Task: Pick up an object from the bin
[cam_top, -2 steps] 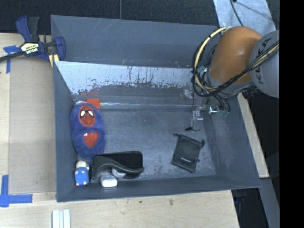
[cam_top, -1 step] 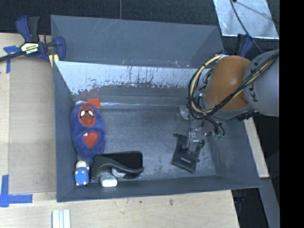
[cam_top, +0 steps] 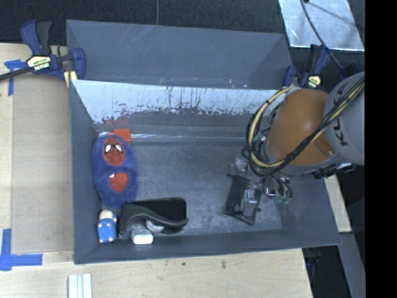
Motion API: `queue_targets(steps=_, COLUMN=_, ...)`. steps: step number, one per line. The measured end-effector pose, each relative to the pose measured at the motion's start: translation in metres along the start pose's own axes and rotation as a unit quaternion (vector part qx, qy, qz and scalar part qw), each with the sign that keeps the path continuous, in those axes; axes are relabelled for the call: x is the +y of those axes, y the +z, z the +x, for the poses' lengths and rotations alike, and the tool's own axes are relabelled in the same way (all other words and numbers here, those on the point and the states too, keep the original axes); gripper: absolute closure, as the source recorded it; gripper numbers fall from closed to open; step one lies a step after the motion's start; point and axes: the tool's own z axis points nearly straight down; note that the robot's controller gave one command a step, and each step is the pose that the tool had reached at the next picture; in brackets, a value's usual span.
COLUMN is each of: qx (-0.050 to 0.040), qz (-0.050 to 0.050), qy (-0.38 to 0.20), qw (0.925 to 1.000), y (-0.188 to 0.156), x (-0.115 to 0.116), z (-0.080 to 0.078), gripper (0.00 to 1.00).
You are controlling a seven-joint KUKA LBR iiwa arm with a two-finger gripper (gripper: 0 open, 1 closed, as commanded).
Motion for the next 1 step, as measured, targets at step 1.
queue_targets(steps=1, qx=0.0005, qz=0.001, qy=-0.03, qw=0.9996, y=0.001, x=-0.0362, z=0.0135, gripper=0.0)
